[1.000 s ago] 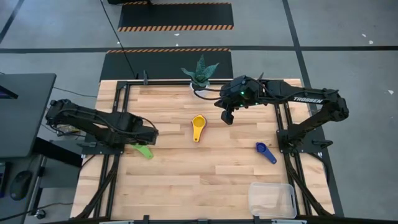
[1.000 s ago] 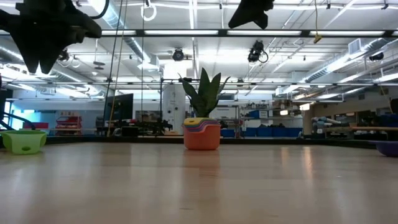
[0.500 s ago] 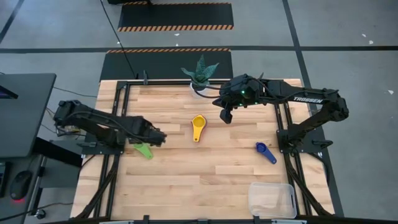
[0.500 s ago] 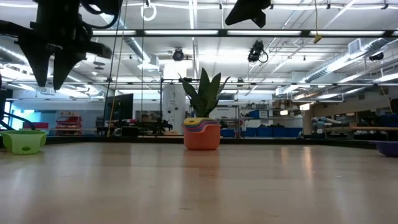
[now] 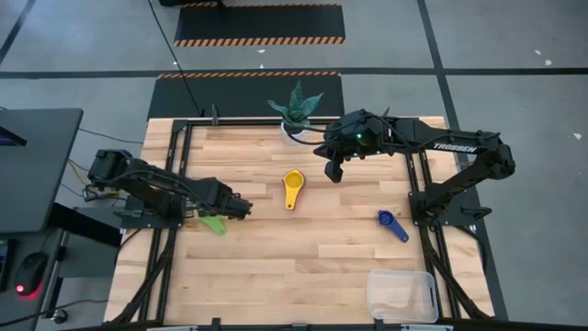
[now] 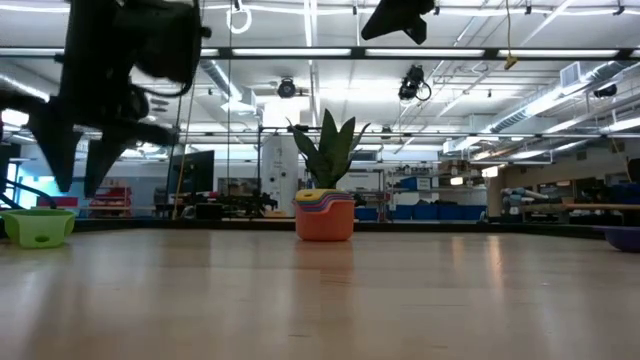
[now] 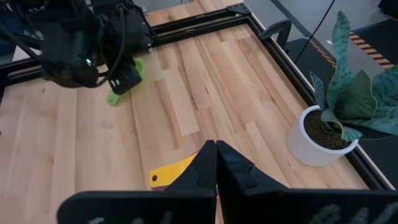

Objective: Nest measuring cups in basket
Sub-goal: Stack the green measuring cup on top of the yellow measuring cup, then stack the dark blue measuring cup on top of the green measuring cup

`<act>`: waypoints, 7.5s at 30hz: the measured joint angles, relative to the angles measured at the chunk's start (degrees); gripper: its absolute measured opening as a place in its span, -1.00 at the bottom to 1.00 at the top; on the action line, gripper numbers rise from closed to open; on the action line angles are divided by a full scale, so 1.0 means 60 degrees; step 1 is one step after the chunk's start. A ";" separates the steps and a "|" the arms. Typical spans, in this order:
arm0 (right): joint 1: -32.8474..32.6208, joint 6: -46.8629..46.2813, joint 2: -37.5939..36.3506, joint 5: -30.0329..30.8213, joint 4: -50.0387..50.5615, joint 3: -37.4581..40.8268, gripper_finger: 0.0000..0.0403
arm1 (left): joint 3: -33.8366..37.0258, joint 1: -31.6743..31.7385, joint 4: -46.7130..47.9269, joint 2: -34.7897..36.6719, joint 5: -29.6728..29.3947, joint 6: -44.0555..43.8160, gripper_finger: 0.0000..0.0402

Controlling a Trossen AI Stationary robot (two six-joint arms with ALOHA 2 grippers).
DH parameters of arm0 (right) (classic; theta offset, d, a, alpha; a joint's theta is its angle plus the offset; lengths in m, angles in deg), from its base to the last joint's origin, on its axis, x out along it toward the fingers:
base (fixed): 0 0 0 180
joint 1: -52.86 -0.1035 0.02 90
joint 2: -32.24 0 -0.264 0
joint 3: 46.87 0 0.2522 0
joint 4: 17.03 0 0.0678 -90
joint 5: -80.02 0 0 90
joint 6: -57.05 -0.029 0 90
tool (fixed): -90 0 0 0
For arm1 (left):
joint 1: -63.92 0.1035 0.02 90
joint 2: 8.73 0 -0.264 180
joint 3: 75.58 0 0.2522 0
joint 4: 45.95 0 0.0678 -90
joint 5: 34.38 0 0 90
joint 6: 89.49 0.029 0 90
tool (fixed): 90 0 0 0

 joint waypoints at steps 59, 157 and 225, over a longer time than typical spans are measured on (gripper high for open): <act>0.0565 -0.0262 -0.1681 0.0275 -0.1008 0.0007 -0.99 | -0.5648 0.3349 -0.1390 -0.0290 0.0006 1.2082 -0.92; 0.0554 -0.0783 -0.1688 0.0656 -0.0128 0.0000 -0.99 | -0.8092 0.2597 -0.0470 -0.5951 0.1960 1.5011 -0.73; 0.0375 -0.3837 -0.1866 -0.3249 0.4100 0.7601 -0.31 | -0.8085 0.3107 0.1184 0.0595 -0.0747 1.3945 -0.73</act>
